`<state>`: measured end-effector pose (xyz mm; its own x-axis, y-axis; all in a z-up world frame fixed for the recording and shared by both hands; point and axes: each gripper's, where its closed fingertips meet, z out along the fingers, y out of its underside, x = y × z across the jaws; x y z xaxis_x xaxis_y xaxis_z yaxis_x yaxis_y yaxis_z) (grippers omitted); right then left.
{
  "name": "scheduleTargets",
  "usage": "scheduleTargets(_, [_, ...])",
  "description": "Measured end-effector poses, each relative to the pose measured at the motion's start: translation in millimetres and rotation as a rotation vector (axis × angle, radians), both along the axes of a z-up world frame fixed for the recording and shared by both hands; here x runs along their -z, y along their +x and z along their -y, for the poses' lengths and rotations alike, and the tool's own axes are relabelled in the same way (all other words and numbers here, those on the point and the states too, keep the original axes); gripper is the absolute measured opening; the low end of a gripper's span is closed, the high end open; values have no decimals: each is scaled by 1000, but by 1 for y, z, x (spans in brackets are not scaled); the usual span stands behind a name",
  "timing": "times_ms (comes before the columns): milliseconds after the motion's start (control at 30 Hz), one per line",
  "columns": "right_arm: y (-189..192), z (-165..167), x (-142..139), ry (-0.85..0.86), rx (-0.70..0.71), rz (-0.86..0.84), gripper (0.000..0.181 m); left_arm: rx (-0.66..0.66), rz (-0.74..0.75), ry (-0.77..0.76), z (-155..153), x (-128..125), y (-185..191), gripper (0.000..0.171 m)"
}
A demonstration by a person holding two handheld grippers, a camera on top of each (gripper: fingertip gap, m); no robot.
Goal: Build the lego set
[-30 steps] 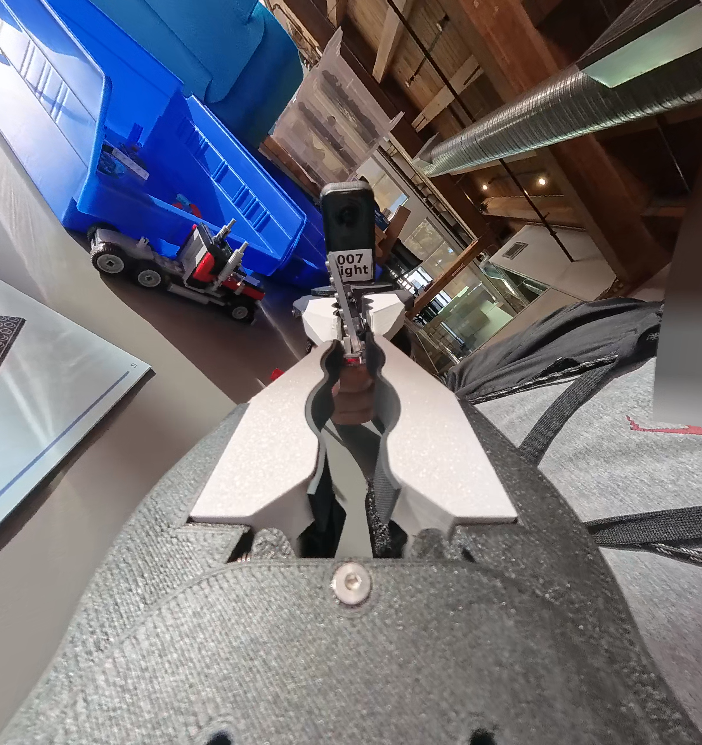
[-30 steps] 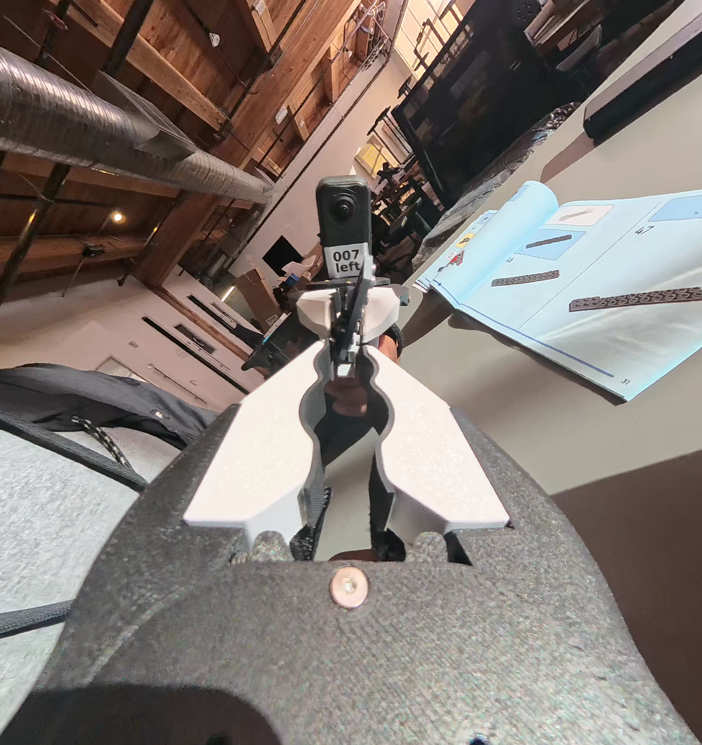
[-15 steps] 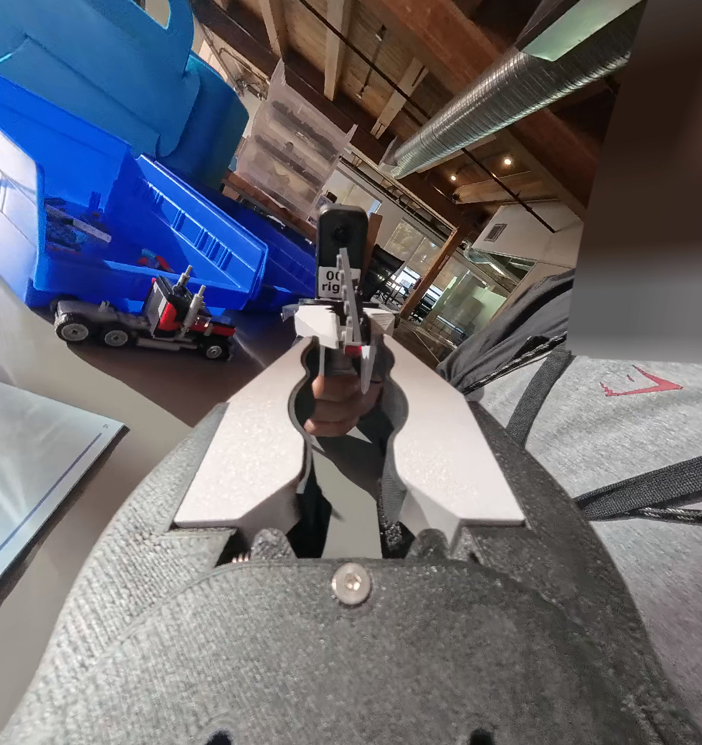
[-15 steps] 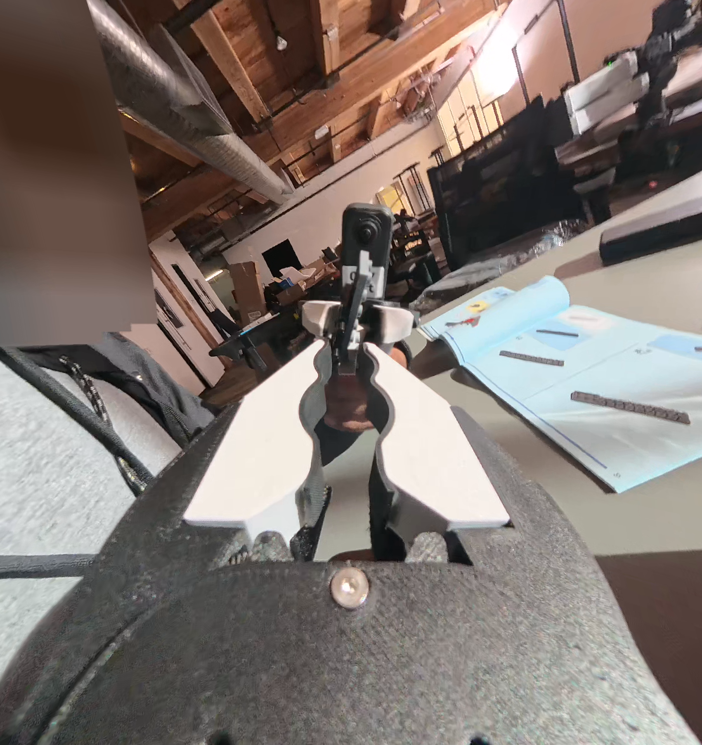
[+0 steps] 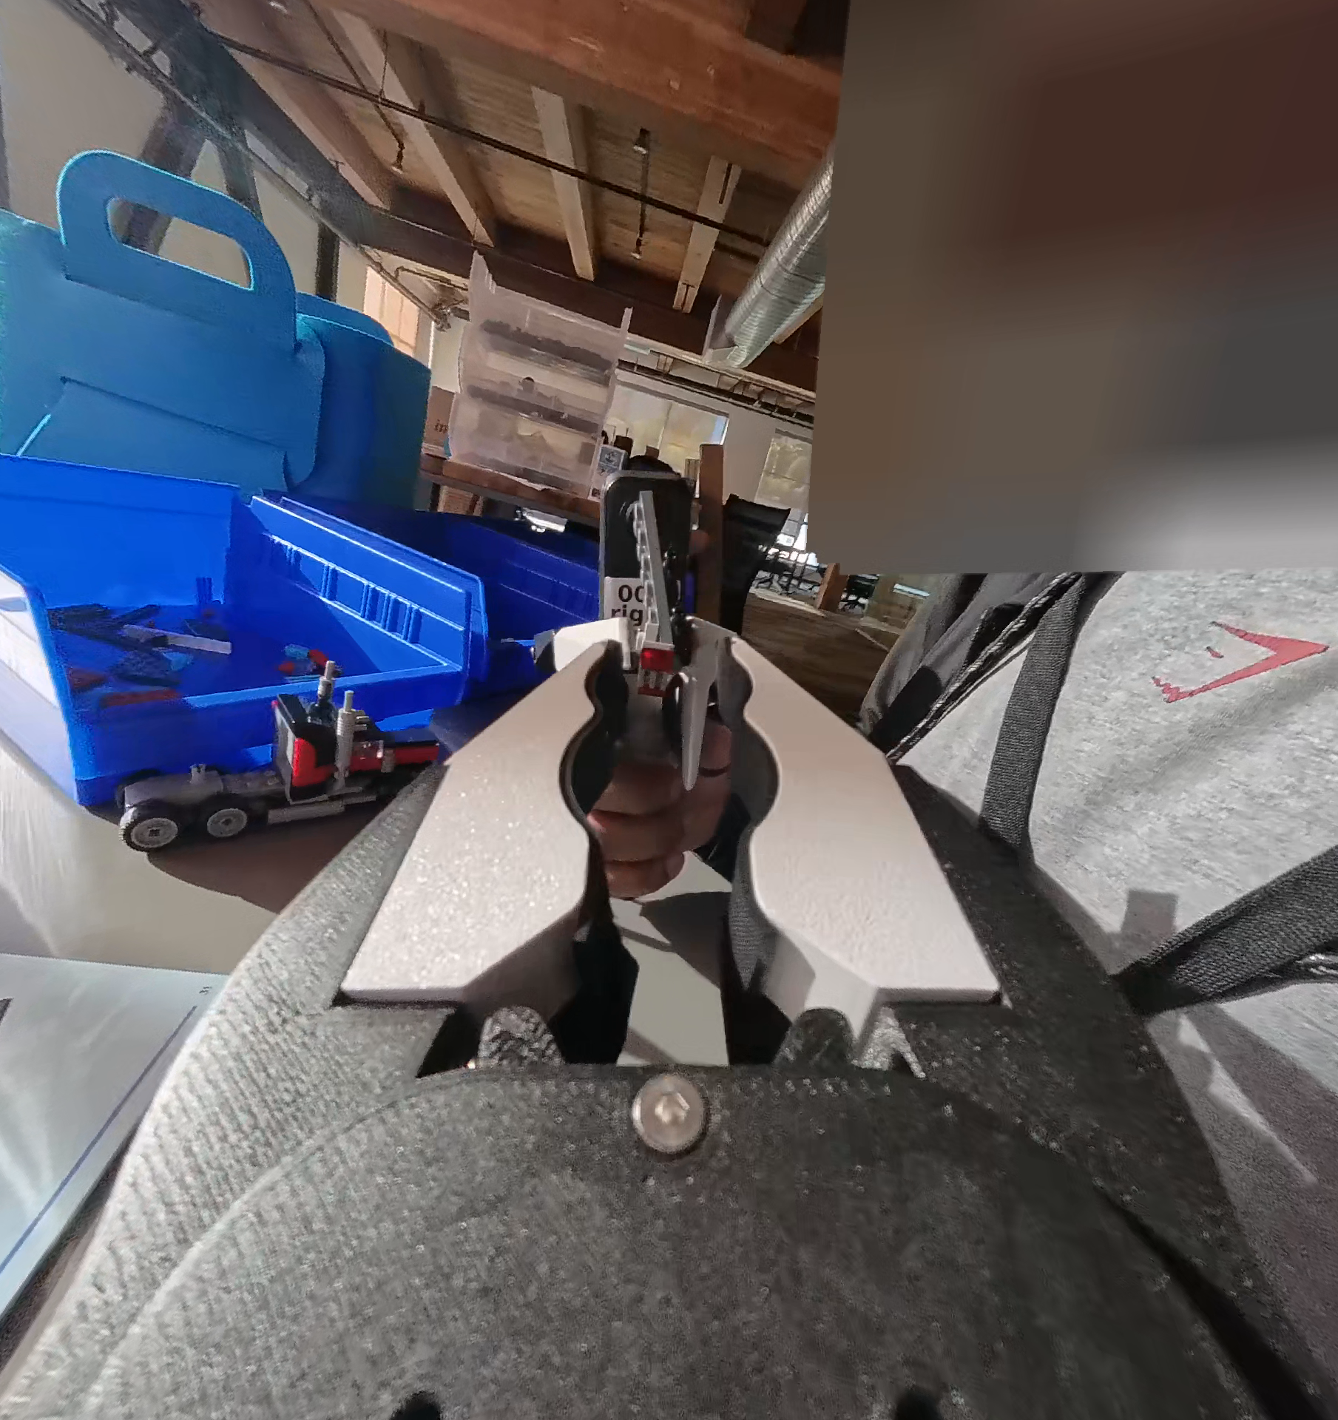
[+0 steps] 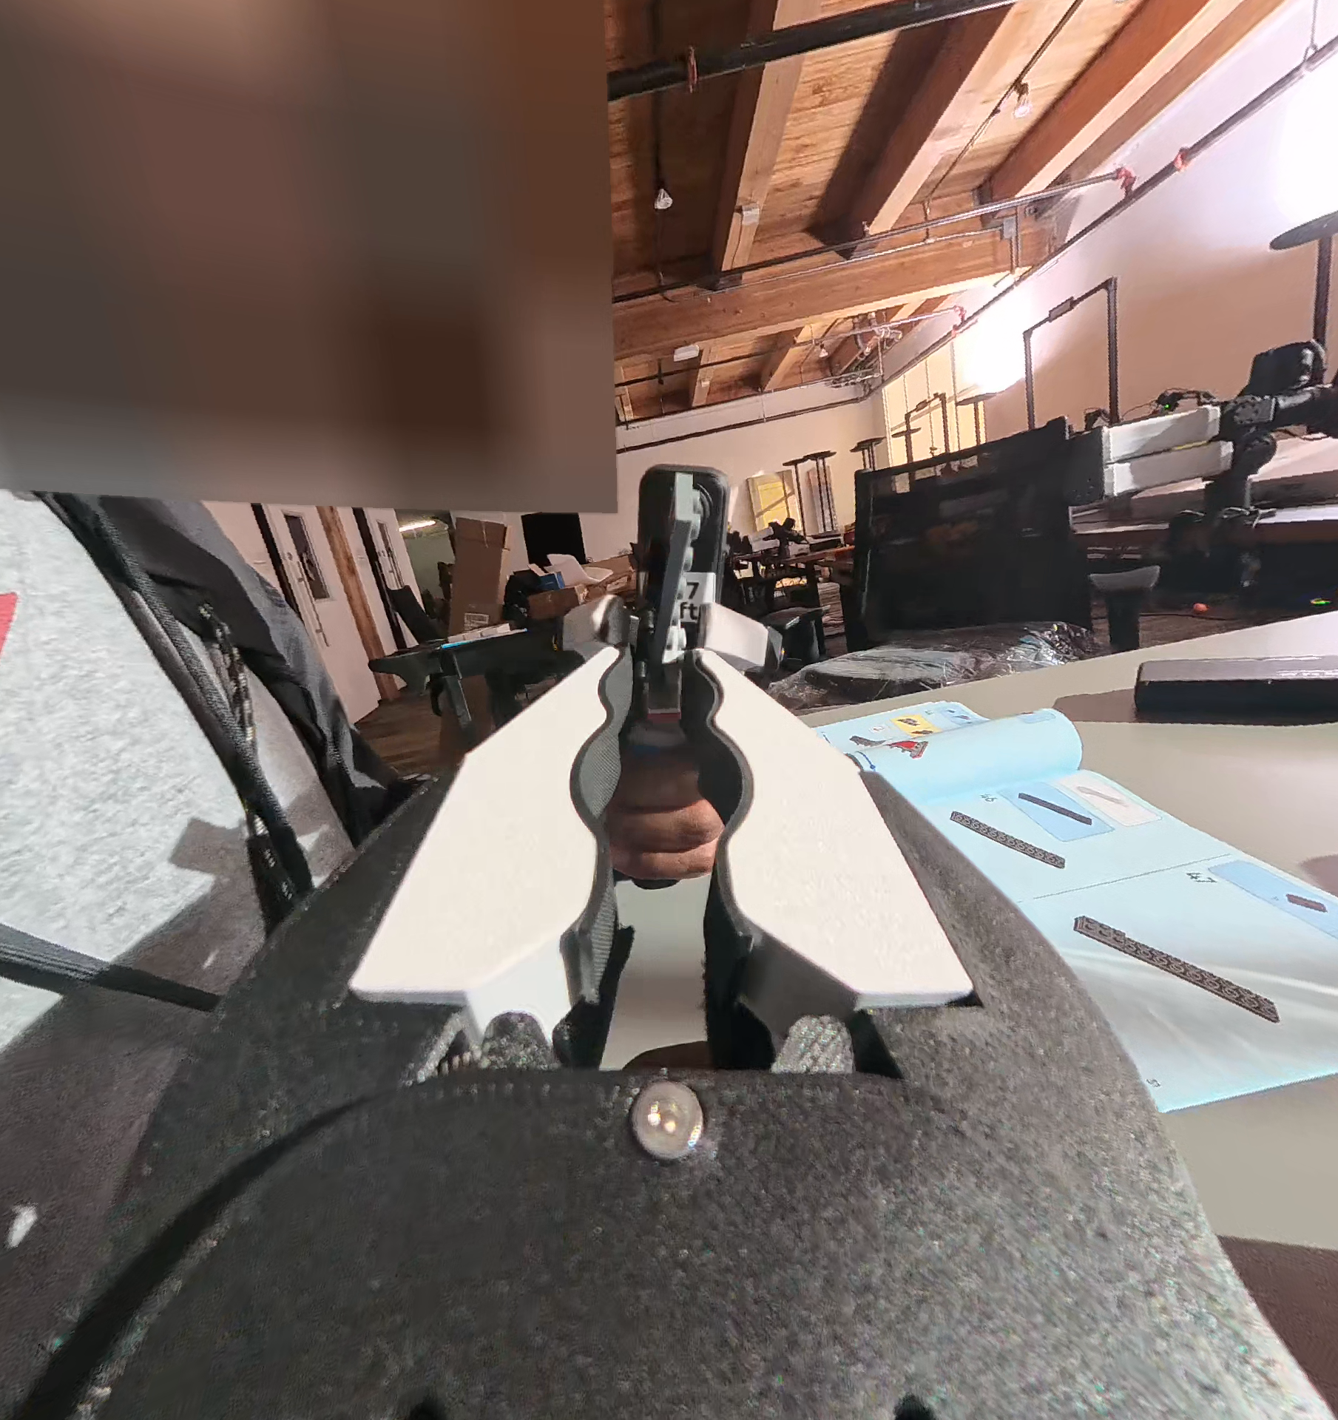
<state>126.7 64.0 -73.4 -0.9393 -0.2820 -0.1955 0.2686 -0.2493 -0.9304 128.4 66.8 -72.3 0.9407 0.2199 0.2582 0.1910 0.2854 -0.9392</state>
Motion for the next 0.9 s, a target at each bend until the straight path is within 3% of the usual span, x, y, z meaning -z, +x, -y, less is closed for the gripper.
scheduleTargets(267, [0, 0, 0, -1, -14, 12, 15, -53, -44, -56, -5, 3, -1, 16])
scheduleTargets(900, [3, 0, 1, 5, -50, 41, 16, -22, -18, 10, -4, 2, -1, 11])
